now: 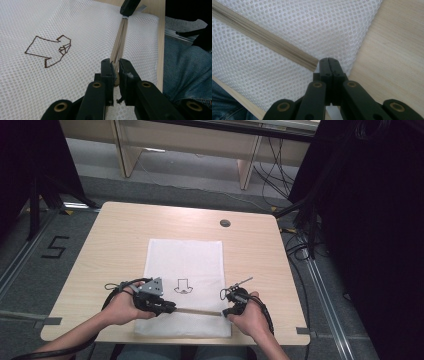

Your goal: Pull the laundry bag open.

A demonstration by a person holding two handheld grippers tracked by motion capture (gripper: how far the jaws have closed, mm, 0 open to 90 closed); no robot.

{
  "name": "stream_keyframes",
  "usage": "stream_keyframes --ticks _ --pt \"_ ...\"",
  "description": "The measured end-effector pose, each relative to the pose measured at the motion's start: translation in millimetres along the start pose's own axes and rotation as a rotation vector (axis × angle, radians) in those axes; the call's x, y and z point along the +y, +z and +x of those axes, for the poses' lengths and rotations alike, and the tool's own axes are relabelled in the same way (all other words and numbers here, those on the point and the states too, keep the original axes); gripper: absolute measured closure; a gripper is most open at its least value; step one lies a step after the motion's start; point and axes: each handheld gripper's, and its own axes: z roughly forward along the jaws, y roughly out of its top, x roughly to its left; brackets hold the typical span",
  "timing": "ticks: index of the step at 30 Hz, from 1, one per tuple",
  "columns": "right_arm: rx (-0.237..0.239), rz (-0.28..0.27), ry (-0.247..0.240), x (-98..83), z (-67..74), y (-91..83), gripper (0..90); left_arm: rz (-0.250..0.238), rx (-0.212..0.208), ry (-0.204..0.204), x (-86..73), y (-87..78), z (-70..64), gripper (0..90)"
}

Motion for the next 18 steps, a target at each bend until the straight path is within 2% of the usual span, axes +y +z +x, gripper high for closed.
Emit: stream_keyframes --ticks 9,12,13,16,18 --pt "-0.008 0.005 0.009 0.4 1.0 0.4 90.0 0.016 0.01 0.01 -0.5 -1.5 -1.2 82.1" --pt "-0.001 0.0 -0.002 0.0 -0.1 0.0 90.0 0.002 0.009 -0.007 -4.4 -5.3 0.8 82.1" --pt "-0.002 0.002 -0.002 0.3 -0.1 -0.2 90.0 -0.008 0.004 0.001 -4.2 -6.3 1.1 82.1" --pt "-0.004 0.005 0.002 0.7 0.6 -0.2 90.0 0.003 0.016 0.009 -3.4 -6.0 0.1 82.1" --pt "-0.006 0.003 0.004 0.3 1.1 0.1 90.0 0.006 0.009 0.003 -4.7 -5.9 1.0 82.1"
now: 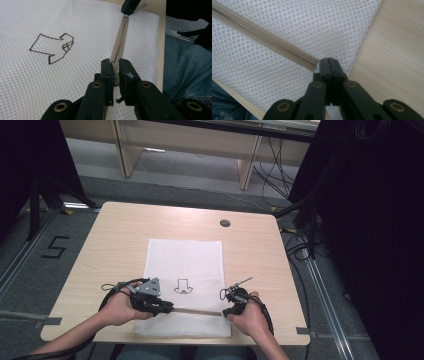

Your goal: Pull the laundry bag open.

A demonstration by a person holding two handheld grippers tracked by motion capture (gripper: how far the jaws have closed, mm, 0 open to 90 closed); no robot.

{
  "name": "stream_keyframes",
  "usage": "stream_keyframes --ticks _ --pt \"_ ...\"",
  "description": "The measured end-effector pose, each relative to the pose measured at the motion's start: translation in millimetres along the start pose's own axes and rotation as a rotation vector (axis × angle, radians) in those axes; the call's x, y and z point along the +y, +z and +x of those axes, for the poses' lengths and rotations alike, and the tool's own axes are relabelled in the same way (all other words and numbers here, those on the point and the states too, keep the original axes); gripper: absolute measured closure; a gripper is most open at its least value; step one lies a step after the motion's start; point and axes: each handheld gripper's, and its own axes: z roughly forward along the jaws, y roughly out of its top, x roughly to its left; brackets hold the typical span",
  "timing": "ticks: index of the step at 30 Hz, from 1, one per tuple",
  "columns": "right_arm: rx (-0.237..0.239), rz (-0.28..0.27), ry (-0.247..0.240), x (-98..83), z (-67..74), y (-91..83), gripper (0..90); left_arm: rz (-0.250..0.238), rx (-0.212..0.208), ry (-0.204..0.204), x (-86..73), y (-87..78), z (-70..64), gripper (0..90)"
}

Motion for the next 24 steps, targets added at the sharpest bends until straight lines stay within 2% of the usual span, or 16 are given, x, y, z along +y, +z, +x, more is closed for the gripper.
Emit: stream_keyframes --ticks 2,6,10,11,13,14,20,21,23,24 --pt "0.0 0.001 0.003 0.0 0.0 -0.1 90.0 0.006 0.009 0.007 -0.5 -0.6 -0.2 82.1" --pt "0.004 -0.002 -0.007 -0.1 -1.3 -0.2 90.0 -0.004 -0.001 0.004 -0.4 -3.6 2.2 82.1" --pt "0.006 -0.001 -0.005 -0.1 -1.0 -0.2 90.0 0.008 0.013 0.005 -2.0 -4.3 2.2 82.1" --pt "0.006 -0.001 -0.004 -0.1 -0.9 -0.2 90.0 -0.001 0.002 -0.004 -1.9 -4.3 2.8 82.1" --pt "0.006 -0.001 -0.003 -0.2 -0.8 -0.2 90.0 0.007 0.01 0.026 -0.7 -5.8 4.3 82.1" --pt "0.006 -0.001 -0.003 -0.2 -0.8 -0.2 90.0 0.0 0.009 0.005 -1.0 -4.9 2.4 82.0" --pt "0.005 -0.001 -0.003 -0.2 -0.8 -0.2 90.0 0.01 0.009 0.009 -1.4 -5.4 3.2 82.1" --pt "0.005 -0.003 -0.006 -0.3 -1.1 -0.1 90.0 0.017 0.014 0.02 -1.4 -6.1 3.6 82.1" --pt "0.005 -0.001 -0.003 -0.2 -0.9 -0.2 90.0 -0.006 0.0 -0.011 -3.2 -7.1 3.6 82.1" --pt "0.006 -0.001 -0.003 -0.2 -0.8 -0.2 90.0 0.002 0.005 -0.005 -4.1 -7.6 4.2 82.0"
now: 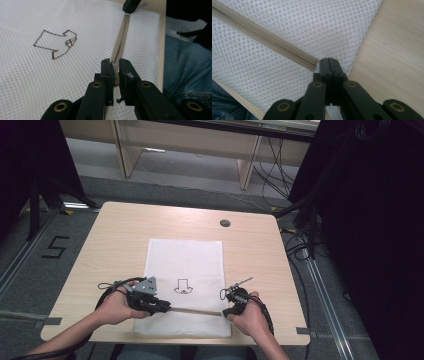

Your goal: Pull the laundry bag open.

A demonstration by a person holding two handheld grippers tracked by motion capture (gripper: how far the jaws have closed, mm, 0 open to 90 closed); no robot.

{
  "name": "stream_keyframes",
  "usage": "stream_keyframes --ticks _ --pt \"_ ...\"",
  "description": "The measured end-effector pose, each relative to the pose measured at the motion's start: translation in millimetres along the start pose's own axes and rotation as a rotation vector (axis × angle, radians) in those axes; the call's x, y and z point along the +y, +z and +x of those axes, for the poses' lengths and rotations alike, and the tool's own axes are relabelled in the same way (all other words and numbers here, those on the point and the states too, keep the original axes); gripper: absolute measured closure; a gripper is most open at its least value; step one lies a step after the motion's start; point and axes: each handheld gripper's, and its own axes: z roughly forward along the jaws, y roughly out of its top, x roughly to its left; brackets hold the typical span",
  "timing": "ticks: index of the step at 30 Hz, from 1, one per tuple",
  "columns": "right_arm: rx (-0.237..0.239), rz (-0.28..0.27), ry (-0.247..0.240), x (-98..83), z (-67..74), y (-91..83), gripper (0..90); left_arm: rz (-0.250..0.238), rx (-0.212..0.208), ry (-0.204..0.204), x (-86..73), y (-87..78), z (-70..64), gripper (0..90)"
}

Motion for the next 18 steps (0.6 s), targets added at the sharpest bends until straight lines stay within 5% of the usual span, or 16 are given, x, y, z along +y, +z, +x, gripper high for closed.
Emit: stream_keyframes --ticks 8,9,15,18 --pt "-0.003 0.0 0.001 0.1 0.3 0.0 90.0 0.015 0.014 0.034 -0.3 -2.8 2.2 82.1" --pt "-0.002 0.0 0.002 0.1 0.4 0.0 90.0 -0.002 0.005 -0.003 -1.3 -3.1 0.8 82.1" --pt "-0.003 0.0 -0.002 0.2 -0.1 -0.1 90.0 -0.018 0.013 -0.028 -9.0 -11.6 5.2 82.1" --pt "-0.003 0.001 0.0 0.3 0.0 -0.1 90.0 -0.003 0.021 0.005 -8.4 -12.6 6.1 82.1"
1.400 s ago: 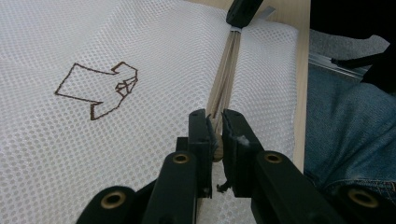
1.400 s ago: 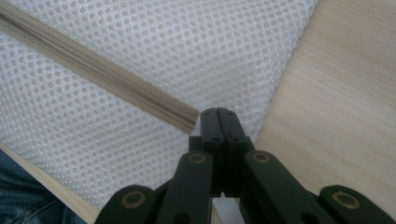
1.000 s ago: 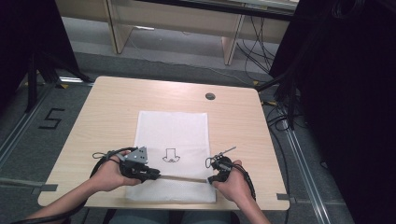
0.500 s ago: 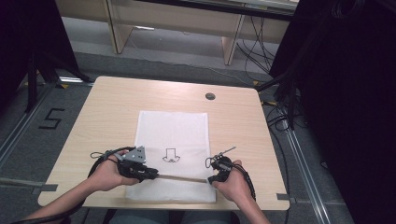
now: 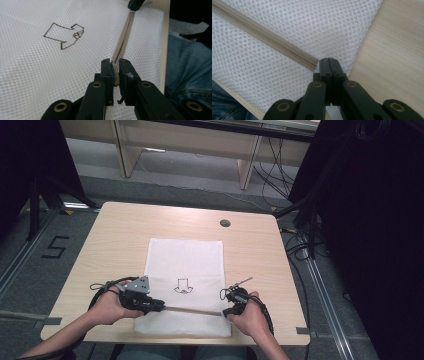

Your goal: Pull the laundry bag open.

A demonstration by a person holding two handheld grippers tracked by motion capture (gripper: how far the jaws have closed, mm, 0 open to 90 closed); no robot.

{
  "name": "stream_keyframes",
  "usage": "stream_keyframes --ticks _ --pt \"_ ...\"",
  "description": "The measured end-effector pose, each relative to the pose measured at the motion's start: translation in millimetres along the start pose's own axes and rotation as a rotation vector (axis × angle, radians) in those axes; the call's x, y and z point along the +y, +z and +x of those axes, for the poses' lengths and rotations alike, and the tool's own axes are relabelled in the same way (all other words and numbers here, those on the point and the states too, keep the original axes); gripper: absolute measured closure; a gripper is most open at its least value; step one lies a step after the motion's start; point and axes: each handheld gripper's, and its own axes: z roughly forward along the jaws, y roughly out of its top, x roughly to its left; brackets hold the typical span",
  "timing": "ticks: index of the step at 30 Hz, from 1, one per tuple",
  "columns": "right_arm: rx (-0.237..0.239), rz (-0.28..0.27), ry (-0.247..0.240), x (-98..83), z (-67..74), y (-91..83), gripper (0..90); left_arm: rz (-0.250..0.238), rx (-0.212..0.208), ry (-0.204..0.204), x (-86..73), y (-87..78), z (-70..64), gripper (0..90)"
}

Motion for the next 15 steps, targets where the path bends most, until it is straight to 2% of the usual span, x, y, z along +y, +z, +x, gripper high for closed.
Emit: stream_keyframes --ticks 2,4,6,7,8,9,11,13,14,15 --pt "0.001 0.0 0.004 -0.1 0.4 0.1 90.0 0.004 0.005 0.001 0.3 -0.6 0.2 82.1" --pt "0.001 -0.001 0.003 -0.2 0.2 0.1 90.0 -0.005 -0.002 -0.023 -0.9 -0.9 -0.5 82.1" --pt "0.001 -0.001 0.003 -0.3 0.1 0.1 90.0 0.003 0.01 -0.016 -1.3 -1.5 -0.8 82.1" --pt "0.001 0.0 0.002 -0.3 0.1 0.0 90.0 -0.003 -0.001 -0.009 -1.6 -1.9 0.8 82.1" --pt "0.002 -0.001 0.002 -0.3 0.0 0.1 90.0 0.0 0.002 -0.022 -2.6 -2.9 1.3 82.1" --pt "0.002 0.0 0.001 -0.3 -0.1 0.0 90.0 0.001 0.002 -0.007 -3.2 -3.4 1.8 82.1" --pt "0.001 -0.002 -0.002 -0.3 -0.5 0.0 90.0 0.002 0.004 -0.026 -5.1 -4.5 1.7 82.0" --pt "0.002 0.0 0.003 -0.2 0.2 0.1 90.0 0.005 0.003 -0.006 -5.1 -4.7 2.0 82.0" --pt "0.001 -0.001 0.001 -0.1 0.3 0.1 90.0 -0.003 0.002 -0.035 -5.5 -4.6 0.3 82.1" --pt "-0.003 0.0 0.002 -0.2 0.5 0.2 90.0 0.009 0.009 -0.022 -5.2 -5.3 1.5 82.1"
